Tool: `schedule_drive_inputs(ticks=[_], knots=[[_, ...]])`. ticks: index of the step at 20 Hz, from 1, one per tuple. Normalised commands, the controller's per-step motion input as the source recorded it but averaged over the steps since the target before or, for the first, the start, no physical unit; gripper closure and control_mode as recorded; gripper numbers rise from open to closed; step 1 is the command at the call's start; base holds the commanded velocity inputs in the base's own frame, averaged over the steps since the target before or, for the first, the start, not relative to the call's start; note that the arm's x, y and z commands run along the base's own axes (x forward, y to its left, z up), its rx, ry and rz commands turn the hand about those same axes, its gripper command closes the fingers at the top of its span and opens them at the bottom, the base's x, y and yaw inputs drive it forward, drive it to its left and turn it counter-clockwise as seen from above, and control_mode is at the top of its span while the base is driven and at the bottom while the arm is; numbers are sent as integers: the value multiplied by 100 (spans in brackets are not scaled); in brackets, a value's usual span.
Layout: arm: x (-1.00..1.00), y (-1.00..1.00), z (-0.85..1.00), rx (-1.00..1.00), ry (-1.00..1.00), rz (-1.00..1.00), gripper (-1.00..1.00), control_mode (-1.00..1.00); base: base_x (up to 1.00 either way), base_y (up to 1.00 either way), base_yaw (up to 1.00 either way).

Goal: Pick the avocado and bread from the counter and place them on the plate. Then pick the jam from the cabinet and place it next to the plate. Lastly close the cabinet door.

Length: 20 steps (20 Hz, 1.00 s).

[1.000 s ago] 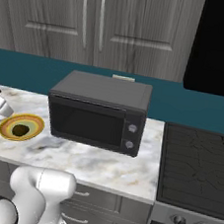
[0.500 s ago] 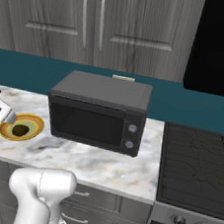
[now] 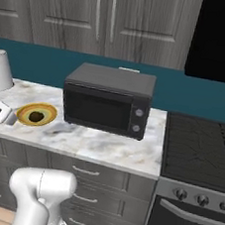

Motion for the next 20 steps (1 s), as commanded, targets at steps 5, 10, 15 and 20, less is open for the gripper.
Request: schedule_drive_inputs(ticks=[5, 10, 15, 20], knots=[[0, 0, 0, 0, 0, 0, -100, 100, -4, 70, 0], [0, 0, 0, 0, 0, 0, -100, 100, 2, 88, 0], [0, 0, 0, 0, 0, 0, -100, 100, 11, 89, 0], [0, 0, 0, 0, 0, 0, -100, 100, 29, 73, -1]])
